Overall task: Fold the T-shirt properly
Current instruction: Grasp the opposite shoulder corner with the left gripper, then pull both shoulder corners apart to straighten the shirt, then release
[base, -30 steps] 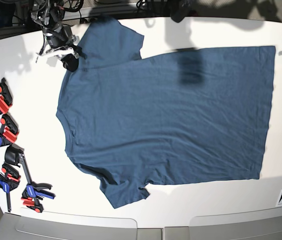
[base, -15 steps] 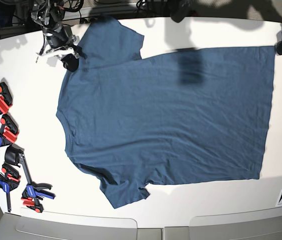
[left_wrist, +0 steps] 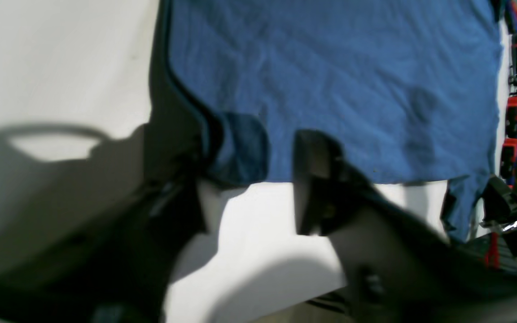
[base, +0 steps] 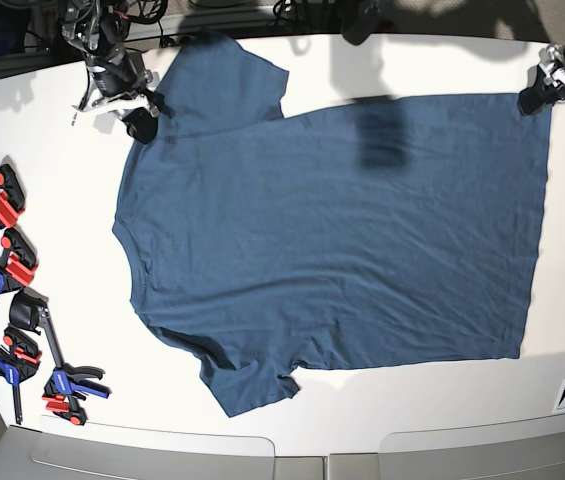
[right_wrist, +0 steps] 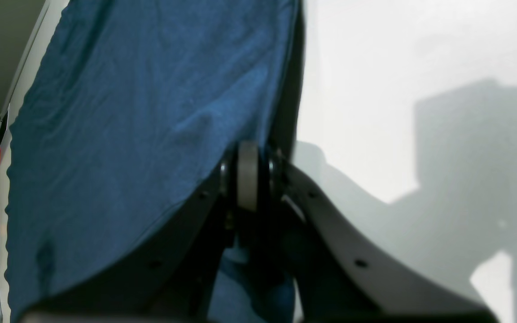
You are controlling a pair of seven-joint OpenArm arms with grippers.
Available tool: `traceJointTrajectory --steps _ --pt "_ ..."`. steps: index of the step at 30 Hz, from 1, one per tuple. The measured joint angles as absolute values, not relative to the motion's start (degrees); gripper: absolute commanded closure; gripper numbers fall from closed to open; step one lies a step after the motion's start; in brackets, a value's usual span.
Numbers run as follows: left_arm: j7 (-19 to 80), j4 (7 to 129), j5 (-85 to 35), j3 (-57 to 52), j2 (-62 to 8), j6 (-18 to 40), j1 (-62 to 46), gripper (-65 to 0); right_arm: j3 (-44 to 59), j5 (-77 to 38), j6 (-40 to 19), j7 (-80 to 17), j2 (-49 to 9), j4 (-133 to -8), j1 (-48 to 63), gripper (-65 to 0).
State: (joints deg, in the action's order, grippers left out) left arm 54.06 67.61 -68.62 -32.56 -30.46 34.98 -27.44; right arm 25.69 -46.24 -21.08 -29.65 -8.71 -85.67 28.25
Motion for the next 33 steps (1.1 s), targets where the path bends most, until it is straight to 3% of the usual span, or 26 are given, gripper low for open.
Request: traceJointTrajectory --steps 2,3,18,33 --pt "54.2 67.6 -68.2 -32.5 -30.3 35.0 -27.5 -1.9 25.7 -46.2 -21.1 -29.6 -8.7 -85.7 28.2 0.0" --pt "54.2 67.6 -67.8 -32.3 -30.2 34.8 -27.5 0.0 25.7 -46.2 -21.1 -29.6 -8.7 -85.7 28.2 0.0" --pt "54.3 68.3 -67.0 -38.8 -30.0 34.5 -30.1 0.0 28.4 -41.9 -23.4 -35.4 -8.7 -92.0 31.7 0.0" --pt "55.6 85.5 -66.8 -44.7 -30.0 35.2 -45.2 0.0 34.1 -43.5 -23.1 -39.6 -8.9 -105.8 46.4 0.0"
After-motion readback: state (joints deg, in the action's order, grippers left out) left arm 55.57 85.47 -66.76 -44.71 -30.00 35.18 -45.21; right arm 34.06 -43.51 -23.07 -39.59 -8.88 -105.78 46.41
